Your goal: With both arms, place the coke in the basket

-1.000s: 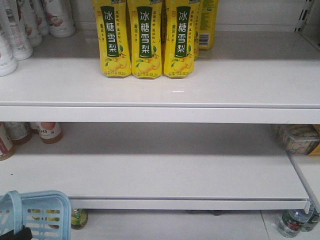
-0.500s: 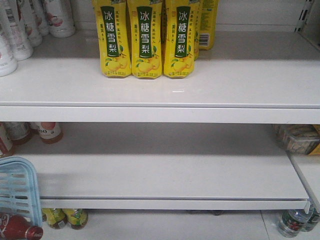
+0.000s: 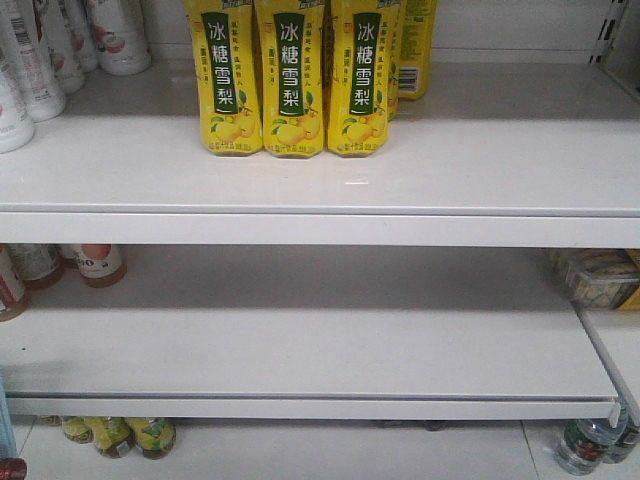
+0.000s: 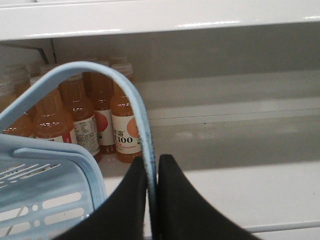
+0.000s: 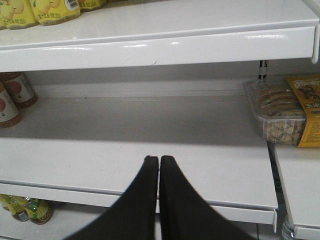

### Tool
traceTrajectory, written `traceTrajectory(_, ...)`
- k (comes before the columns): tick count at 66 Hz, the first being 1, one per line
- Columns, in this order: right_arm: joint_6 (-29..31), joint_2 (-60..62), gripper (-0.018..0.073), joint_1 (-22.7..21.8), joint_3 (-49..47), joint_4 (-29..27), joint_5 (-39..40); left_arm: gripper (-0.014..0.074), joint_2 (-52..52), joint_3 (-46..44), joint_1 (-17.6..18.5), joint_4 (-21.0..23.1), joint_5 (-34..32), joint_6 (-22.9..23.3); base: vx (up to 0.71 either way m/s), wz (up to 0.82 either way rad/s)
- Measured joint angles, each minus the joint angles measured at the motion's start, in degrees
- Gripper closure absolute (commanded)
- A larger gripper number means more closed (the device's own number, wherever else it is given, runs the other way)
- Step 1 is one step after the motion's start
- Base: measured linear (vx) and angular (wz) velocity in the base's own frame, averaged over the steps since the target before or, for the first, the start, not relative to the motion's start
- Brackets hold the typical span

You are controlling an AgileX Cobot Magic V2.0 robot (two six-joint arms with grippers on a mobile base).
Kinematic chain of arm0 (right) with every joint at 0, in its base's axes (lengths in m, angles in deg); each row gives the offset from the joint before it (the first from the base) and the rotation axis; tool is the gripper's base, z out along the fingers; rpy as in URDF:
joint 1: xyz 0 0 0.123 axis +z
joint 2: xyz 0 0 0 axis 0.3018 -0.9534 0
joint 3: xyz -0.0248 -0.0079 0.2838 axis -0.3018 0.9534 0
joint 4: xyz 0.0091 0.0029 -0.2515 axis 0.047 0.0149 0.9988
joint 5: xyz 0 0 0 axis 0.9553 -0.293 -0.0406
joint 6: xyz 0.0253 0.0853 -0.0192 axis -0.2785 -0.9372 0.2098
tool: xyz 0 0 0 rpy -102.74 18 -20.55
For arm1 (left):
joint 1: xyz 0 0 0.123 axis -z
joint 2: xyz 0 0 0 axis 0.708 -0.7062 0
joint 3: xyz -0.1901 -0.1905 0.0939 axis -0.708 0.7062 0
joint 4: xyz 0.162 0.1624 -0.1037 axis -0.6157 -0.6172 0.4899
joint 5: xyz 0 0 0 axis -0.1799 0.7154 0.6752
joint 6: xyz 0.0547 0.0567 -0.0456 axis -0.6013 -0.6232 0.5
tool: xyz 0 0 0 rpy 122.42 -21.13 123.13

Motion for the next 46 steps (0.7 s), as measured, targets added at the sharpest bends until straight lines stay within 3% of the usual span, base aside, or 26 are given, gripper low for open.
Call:
traceTrajectory(17, 0.0, 0.0, 0.0567, 0.0, 0.0, 0.0, 0.0, 0.0603, 0.0, 0.0, 0.0, -0.23, 0.0, 0.14, 0.0, 0.0)
traceTrajectory(29, 0.0, 0.0, 0.0567, 0.0, 0.0, 0.0, 0.0, 0.0603, 0.0, 0.0, 0.0, -3.14, -0.05, 4.83, 0.0, 0.0)
traceTrajectory(46, 0.0, 0.0, 0.0567, 0.0, 0.0, 0.0, 0.0, 0.0603, 0.0, 0.0, 0.0, -3.58, -0.16, 5.66, 0.0, 0.0)
